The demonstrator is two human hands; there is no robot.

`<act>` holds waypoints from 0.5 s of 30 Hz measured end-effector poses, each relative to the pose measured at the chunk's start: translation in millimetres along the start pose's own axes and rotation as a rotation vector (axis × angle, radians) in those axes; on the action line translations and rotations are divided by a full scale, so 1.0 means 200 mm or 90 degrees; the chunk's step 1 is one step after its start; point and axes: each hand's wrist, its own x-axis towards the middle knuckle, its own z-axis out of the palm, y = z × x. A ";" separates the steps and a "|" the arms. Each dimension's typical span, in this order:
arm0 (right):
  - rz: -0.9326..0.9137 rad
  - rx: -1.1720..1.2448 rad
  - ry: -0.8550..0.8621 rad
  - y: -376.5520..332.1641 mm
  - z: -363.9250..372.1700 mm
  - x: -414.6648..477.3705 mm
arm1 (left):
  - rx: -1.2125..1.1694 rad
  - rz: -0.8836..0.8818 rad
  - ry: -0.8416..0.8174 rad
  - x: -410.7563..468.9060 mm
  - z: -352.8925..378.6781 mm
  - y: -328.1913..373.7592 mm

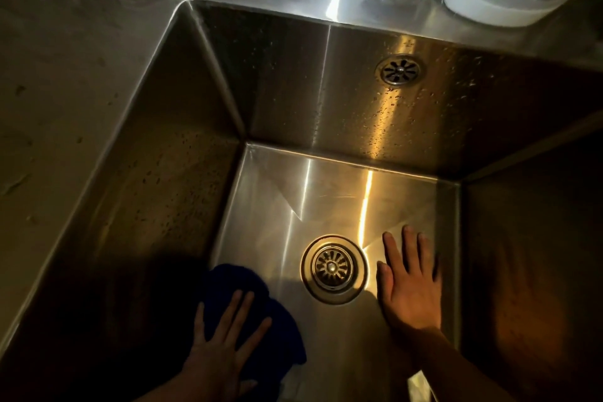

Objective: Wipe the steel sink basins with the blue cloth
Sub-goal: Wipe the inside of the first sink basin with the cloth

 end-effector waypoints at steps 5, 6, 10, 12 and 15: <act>-0.006 -0.011 0.007 0.00 0.01 0.00 | 0.058 0.047 0.109 0.08 0.11 -0.02; -0.007 -0.010 0.010 0.00 0.01 0.00 | 0.073 0.056 0.121 0.10 0.11 -0.01; -0.008 -0.004 0.011 0.00 0.00 -0.01 | 0.075 0.111 0.215 0.09 0.04 0.06; -0.015 0.003 0.010 0.00 -0.01 -0.01 | 0.085 0.136 0.242 0.08 -0.01 0.11; -0.026 0.022 0.021 -0.01 -0.02 -0.01 | 0.104 0.208 0.356 0.11 -0.04 0.21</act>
